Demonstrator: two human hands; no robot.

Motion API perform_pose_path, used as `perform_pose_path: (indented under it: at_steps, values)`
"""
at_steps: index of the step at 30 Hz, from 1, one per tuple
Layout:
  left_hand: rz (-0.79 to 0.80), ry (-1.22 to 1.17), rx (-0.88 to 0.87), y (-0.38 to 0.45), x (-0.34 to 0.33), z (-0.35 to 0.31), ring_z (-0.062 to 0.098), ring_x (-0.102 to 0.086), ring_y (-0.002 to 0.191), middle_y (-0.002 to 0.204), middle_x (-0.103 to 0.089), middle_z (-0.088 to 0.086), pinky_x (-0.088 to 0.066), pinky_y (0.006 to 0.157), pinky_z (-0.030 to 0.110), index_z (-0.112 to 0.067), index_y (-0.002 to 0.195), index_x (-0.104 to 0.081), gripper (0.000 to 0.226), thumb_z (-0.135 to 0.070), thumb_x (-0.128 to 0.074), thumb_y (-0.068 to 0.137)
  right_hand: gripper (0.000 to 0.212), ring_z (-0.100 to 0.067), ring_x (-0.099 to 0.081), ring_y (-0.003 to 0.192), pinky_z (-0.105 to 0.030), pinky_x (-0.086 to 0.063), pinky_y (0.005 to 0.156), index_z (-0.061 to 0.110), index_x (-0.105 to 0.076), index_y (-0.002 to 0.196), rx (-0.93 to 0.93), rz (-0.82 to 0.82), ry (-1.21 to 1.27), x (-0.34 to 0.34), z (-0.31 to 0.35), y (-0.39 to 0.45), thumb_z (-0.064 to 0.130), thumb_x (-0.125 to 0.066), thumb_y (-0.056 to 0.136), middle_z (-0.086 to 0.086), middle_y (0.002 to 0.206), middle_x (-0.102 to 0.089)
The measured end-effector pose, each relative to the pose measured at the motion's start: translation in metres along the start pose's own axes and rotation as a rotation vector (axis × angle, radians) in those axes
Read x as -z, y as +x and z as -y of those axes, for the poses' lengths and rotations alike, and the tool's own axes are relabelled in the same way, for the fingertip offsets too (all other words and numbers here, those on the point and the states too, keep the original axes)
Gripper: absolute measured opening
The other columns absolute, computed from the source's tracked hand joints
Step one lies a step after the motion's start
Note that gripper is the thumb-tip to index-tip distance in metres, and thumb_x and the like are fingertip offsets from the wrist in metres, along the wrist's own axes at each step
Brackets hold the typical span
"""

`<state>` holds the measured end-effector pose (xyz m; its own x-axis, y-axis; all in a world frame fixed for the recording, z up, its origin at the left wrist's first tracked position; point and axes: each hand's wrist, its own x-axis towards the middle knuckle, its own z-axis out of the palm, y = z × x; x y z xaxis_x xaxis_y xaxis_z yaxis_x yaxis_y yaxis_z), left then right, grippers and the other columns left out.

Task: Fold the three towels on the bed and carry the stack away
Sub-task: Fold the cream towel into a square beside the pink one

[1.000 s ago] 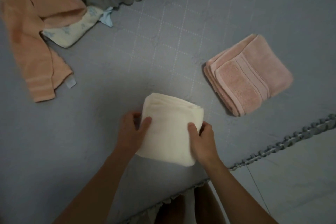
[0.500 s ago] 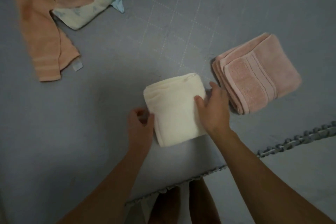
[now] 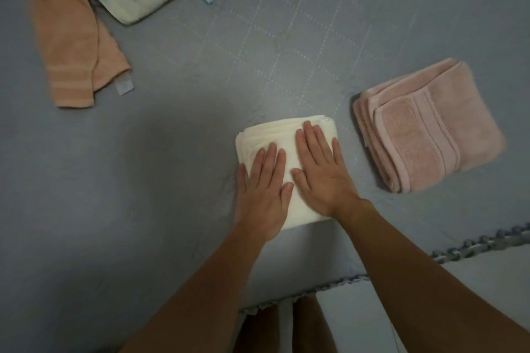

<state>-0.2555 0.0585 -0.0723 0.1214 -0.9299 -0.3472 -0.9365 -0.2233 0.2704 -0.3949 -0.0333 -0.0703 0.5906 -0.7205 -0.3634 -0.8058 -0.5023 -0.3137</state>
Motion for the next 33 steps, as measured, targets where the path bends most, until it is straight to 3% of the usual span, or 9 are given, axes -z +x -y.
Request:
perform_pose_path:
  at_steps: [4,7,10,12,14,18,22,28,33]
  values:
    - [-0.043,-0.083,0.008,-0.013,0.013,-0.003,0.025,-0.001,0.152,0.164,0.003,0.005,-0.015,0.118,0.052,-0.017,0.156,-0.013,0.062,-0.039,-0.023,0.098,0.073,-0.018,0.014,0.149,-0.043,0.004,0.121,0.019,0.003,0.155,0.019,-0.092,0.126,0.011,-0.004,-0.017,0.037,-0.036,0.096,-0.003,0.162,0.015]
    - [-0.201,-0.337,0.117,-0.028,0.017,0.006,0.035,-0.022,0.146,0.161,-0.020,0.016,-0.021,0.119,0.046,-0.016,0.147,-0.038,0.056,-0.026,-0.050,0.093,0.077,-0.023,-0.007,0.149,-0.035,-0.007,0.119,0.016,-0.011,0.155,-0.244,-0.183,0.461,0.014,-0.007,-0.046,0.035,-0.052,0.093,-0.009,0.163,-0.006]
    - [-0.217,-0.899,0.474,-0.036,0.018,0.007,0.026,-0.048,0.129,0.145,-0.043,0.013,-0.042,0.107,0.043,-0.013,0.140,-0.042,0.063,-0.018,-0.070,0.085,0.039,0.002,-0.053,0.115,-0.020,-0.043,0.099,0.030,-0.050,0.128,-0.514,-0.186,1.024,0.016,-0.008,-0.069,0.037,-0.057,0.091,0.002,0.131,-0.054]
    - [-0.227,-1.115,0.684,-0.032,0.021,0.007,0.017,-0.060,0.108,0.124,-0.060,0.004,-0.052,0.088,0.029,-0.012,0.130,-0.048,0.060,-0.021,-0.078,0.079,0.015,0.012,-0.058,0.092,-0.010,-0.046,0.075,0.038,-0.060,0.107,-0.643,-0.141,1.122,0.013,-0.008,-0.075,0.041,-0.055,0.093,0.004,0.116,-0.064]
    - [-0.189,-1.226,0.759,-0.024,0.027,0.011,0.022,-0.065,0.099,0.110,-0.068,0.002,-0.054,0.079,0.033,-0.011,0.117,-0.058,0.046,-0.028,-0.077,0.079,0.025,0.004,-0.060,0.094,-0.020,-0.048,0.077,0.029,-0.062,0.111,-0.717,-0.021,1.190,0.014,-0.010,-0.077,0.045,-0.055,0.093,0.002,0.116,-0.067]
    - [0.132,-1.572,0.885,-0.011,0.056,0.010,0.028,-0.067,0.107,0.121,-0.069,0.011,-0.051,0.097,0.048,-0.012,0.125,-0.061,0.038,-0.027,-0.064,0.091,0.031,-0.018,-0.069,0.094,-0.040,-0.052,0.091,0.015,-0.072,0.092,-0.729,0.104,1.251,0.050,-0.019,-0.070,0.043,-0.059,0.091,-0.004,0.100,-0.074]
    - [0.015,-1.544,0.848,-0.006,0.091,-0.039,0.031,-0.066,0.108,0.119,-0.069,0.011,-0.051,0.097,0.051,-0.009,0.126,-0.060,0.042,-0.032,-0.063,0.091,0.033,-0.016,-0.066,0.086,-0.036,-0.051,0.082,0.008,-0.069,0.091,-0.625,0.035,1.247,0.110,-0.041,-0.072,0.040,-0.059,0.089,-0.006,0.098,-0.074]
    - [-0.013,-1.669,0.561,0.026,0.107,-0.161,0.017,-0.069,0.101,0.111,-0.073,0.000,-0.058,0.079,0.033,-0.016,0.116,-0.061,0.041,-0.040,-0.068,0.084,0.016,0.001,-0.056,0.060,-0.014,-0.043,0.052,0.016,-0.067,0.081,-0.565,-0.396,1.294,0.198,-0.137,-0.085,0.028,-0.059,0.089,0.014,0.068,-0.069]
    - [0.098,-1.418,0.672,0.069,0.062,-0.216,0.035,-0.066,0.104,0.112,-0.069,0.020,-0.055,0.083,0.046,-0.003,0.116,-0.059,0.038,-0.030,-0.063,0.091,0.030,-0.020,-0.058,0.089,-0.033,-0.046,0.077,0.011,-0.065,0.102,-0.775,-0.263,0.958,0.181,-0.216,-0.079,0.038,-0.058,0.093,-0.003,0.095,-0.066]
